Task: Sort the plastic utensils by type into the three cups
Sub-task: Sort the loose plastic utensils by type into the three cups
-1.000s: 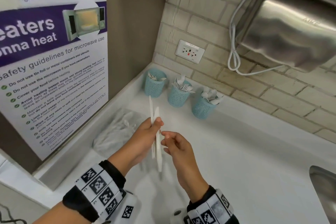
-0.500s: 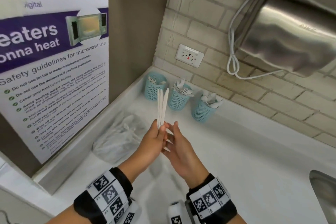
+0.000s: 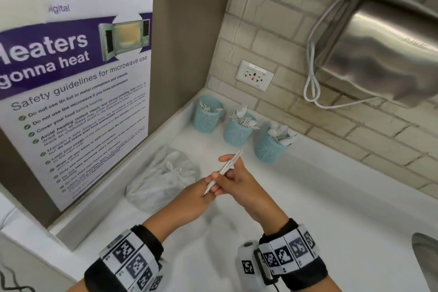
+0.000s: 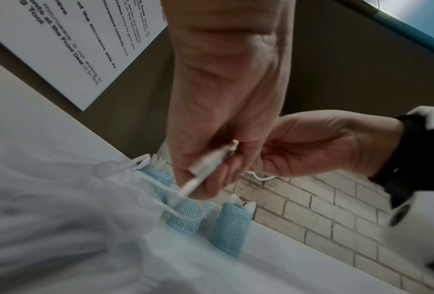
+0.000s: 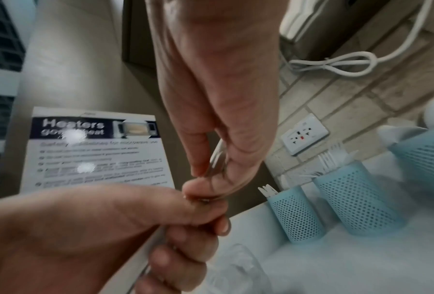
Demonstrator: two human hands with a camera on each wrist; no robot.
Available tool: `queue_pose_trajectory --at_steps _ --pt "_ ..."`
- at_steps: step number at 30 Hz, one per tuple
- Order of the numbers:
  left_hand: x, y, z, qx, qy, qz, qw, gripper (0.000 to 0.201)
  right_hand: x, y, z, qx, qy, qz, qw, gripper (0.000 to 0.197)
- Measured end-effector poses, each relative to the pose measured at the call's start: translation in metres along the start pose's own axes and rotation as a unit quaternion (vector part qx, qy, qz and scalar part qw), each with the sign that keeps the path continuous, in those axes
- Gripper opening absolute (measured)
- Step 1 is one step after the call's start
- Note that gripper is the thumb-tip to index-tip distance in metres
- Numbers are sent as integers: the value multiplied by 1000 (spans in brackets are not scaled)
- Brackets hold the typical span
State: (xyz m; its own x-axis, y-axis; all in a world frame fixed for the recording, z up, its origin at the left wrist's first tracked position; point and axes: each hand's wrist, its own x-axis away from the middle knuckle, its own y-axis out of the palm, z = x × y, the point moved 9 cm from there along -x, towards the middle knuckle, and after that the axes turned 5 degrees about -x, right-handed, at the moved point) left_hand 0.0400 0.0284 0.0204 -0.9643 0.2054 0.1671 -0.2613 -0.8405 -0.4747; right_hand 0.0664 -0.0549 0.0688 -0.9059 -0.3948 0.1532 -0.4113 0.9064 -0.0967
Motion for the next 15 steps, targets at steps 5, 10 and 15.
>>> queue_pose_trajectory --at_steps 5,10,15 --pt "1 -23 3 5 -13 97 995 16 -7 2 -13 27 -62 53 996 82" --pt "2 -26 0 -30 -28 102 994 29 -9 -15 -28 62 -119 125 983 58" --pt "-1 -23 -3 -27 -42 106 993 20 -10 3 -12 138 -60 48 988 22"
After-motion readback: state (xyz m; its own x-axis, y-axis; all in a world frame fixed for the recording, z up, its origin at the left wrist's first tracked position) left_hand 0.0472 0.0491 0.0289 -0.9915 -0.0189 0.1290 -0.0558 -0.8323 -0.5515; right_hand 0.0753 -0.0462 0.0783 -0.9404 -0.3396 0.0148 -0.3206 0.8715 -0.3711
